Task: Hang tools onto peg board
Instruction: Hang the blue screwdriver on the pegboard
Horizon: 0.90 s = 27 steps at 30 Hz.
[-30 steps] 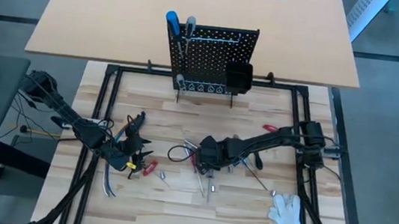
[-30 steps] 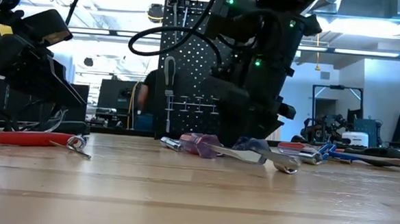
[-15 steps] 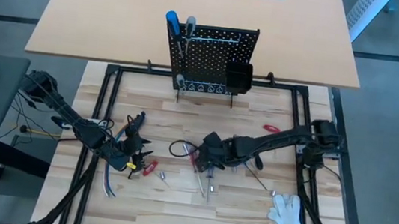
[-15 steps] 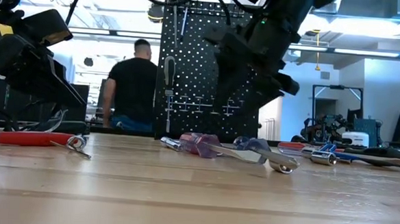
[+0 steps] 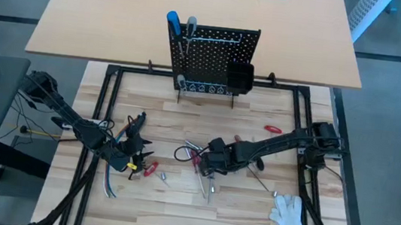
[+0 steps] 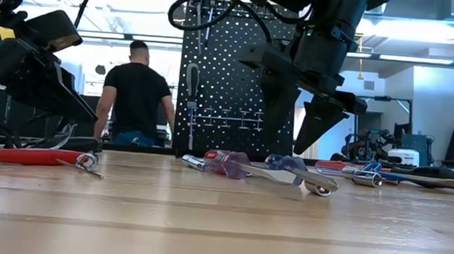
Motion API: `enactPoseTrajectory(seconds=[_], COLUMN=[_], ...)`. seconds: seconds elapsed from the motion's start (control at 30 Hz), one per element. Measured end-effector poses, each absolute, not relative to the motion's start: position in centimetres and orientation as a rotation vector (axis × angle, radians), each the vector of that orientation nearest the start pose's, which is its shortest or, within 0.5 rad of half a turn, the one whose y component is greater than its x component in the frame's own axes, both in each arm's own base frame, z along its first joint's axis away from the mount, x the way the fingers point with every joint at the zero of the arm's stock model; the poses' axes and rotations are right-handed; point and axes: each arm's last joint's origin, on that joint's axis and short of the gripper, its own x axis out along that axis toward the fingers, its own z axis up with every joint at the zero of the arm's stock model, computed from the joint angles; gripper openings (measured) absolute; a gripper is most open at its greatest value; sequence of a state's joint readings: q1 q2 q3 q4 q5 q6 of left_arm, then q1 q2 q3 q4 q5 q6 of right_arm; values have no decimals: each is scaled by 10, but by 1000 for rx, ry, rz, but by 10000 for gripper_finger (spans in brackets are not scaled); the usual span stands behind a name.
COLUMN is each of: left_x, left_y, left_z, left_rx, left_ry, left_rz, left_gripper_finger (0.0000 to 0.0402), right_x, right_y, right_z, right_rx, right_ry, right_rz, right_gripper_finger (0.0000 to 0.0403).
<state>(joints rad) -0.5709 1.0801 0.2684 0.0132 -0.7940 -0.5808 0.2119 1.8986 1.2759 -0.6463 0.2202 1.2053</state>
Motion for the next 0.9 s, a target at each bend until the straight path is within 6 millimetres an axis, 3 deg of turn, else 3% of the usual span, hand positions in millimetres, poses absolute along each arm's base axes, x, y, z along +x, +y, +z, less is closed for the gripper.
enactPoseTrajectory(seconds=[0.23,0.4,0.53,0.73,0.9], left_x=[154,153,153,153,154], left_y=[-74,-74,-74,-74,-74], left_z=[137,137,137,137,137], left_rx=[-55,-54,-54,-55,-55], left_ry=[528,530,529,529,529], left_rz=[377,377,377,377,377], left_gripper_finger=[185,185,185,185,185], right_x=[372,372,371,374,376], right_y=[74,70,68,67,62], right_z=[141,130,130,131,151], right_rx=[770,763,729,618,493], right_ry=[1090,1134,1152,1098,931], right_rz=[-693,-707,-693,-688,-706], right_gripper_finger=[250,191,128,127,127])
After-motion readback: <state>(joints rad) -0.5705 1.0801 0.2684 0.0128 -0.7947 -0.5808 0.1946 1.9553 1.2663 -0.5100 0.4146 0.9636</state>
